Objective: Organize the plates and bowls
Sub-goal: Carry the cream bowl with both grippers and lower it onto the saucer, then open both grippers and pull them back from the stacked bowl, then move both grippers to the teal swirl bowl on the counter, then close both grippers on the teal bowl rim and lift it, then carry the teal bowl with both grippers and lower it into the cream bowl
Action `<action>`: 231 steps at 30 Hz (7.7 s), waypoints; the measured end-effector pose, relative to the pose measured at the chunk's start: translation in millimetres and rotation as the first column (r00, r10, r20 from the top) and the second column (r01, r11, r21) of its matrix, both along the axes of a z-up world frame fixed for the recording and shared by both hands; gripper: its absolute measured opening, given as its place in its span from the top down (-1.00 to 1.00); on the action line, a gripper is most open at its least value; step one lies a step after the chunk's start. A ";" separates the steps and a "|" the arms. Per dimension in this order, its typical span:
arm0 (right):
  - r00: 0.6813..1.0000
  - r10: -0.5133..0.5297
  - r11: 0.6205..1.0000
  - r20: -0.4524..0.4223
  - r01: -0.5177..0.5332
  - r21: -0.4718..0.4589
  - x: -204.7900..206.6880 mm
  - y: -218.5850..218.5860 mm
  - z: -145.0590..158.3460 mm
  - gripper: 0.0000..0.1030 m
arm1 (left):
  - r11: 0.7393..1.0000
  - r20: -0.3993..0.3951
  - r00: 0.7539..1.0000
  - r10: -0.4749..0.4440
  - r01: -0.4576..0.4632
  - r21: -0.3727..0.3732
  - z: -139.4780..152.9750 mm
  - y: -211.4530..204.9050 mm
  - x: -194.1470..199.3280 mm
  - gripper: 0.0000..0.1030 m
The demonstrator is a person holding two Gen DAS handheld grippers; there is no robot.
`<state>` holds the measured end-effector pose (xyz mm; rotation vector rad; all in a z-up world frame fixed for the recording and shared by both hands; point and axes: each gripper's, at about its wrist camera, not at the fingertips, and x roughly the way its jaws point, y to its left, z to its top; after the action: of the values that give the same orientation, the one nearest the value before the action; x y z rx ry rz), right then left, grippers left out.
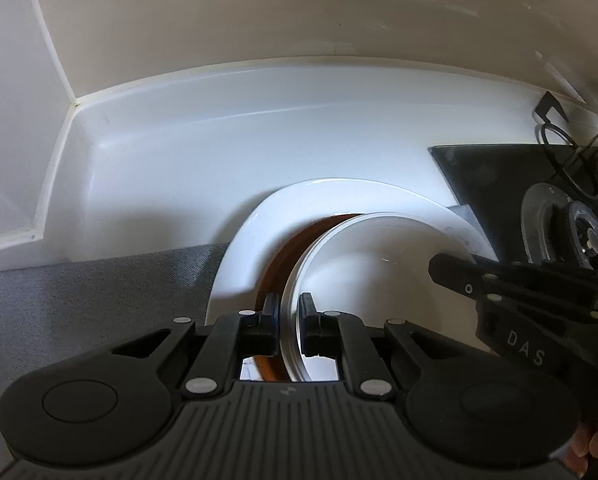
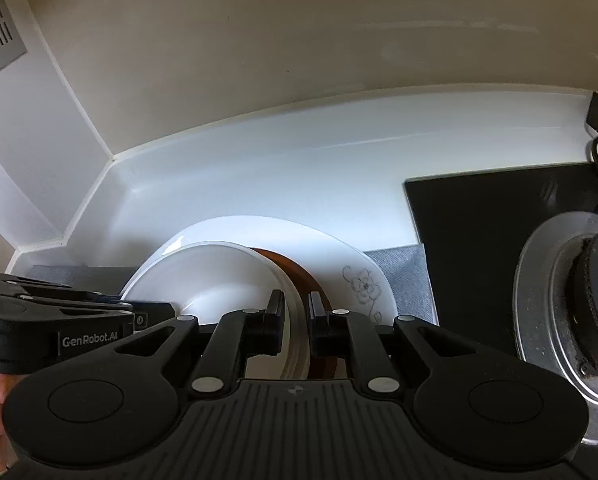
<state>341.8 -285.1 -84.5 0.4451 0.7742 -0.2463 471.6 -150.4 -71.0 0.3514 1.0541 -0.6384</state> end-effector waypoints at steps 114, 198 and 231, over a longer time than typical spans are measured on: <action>0.796 0.559 0.822 -0.233 -0.497 0.276 -115.3 253.7 2.4 -0.62 | 0.880 -0.034 0.886 0.463 -0.454 0.141 -11.9 316.8 -155.7 -1.00; 0.996 0.079 0.997 -0.044 -0.079 0.017 -43.2 11.8 78.1 0.72 | 0.984 0.002 0.997 0.078 -0.077 -0.160 71.1 32.8 -37.0 0.73; 0.992 0.095 0.995 -0.085 -0.098 -0.032 -5.8 -5.2 35.4 0.60 | 0.987 0.068 0.988 0.139 -0.133 -0.095 58.2 19.6 -12.7 -0.77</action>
<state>336.0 -290.4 -49.1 0.3635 0.8696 -0.1888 459.0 -130.8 -12.8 0.2203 0.9660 -0.5448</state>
